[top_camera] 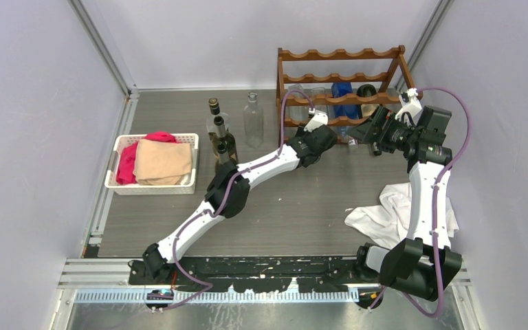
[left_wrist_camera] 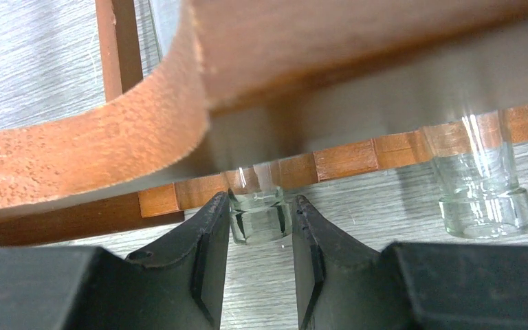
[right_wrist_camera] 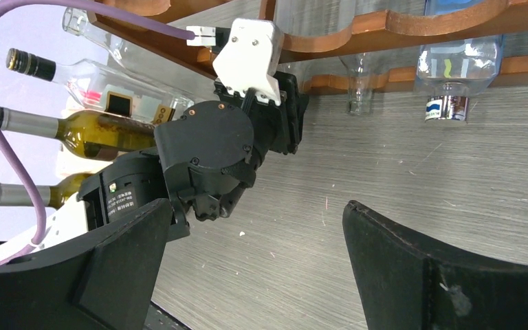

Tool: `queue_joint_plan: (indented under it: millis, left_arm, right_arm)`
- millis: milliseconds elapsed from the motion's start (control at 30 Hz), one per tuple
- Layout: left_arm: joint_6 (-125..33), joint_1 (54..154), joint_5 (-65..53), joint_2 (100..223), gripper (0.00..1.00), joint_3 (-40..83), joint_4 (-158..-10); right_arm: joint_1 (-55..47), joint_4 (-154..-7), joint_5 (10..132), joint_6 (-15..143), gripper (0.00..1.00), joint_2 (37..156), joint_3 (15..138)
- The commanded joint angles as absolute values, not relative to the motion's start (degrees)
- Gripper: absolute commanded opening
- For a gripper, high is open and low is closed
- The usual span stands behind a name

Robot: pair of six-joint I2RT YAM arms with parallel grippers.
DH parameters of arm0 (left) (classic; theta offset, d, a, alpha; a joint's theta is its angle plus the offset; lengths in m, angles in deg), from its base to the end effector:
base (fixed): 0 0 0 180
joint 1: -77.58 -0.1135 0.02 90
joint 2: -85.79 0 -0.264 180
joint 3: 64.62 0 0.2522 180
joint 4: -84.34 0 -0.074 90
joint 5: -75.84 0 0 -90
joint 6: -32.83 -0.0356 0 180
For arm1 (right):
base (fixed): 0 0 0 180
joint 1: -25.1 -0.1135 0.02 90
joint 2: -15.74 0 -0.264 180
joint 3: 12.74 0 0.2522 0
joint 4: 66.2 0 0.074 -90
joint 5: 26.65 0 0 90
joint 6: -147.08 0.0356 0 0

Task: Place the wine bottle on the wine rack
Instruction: Adjust the wine bottle in the wine rack.

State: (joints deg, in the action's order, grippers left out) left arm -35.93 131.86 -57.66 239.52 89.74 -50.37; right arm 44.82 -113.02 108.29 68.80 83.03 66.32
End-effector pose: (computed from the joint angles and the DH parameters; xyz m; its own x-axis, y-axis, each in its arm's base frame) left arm 0.3585 -0.4565 0.1630 -0.4923 0.2345 -0.8383 0.1338 0.9720 0.1933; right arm 0.2402 -0.0594 0.3515 -0.5914 0.3647 -0.7192 -0.1893 0.8041 0.5635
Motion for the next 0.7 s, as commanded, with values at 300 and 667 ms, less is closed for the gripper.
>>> queue_joint_plan:
  millis: [300, 667]
  left_arm:
    - [-31.66, 129.78, -49.87, 237.62, 0.05, 88.75, -53.10]
    - [-31.98, 129.91, -48.58, 233.28, 0.57, 82.36, -55.81]
  right_arm:
    - [45.05, -112.66, 109.76, 67.04, 1.00, 82.53, 67.64]
    - [45.05, -113.10, 110.02, 66.35, 1.00, 82.46, 67.47]
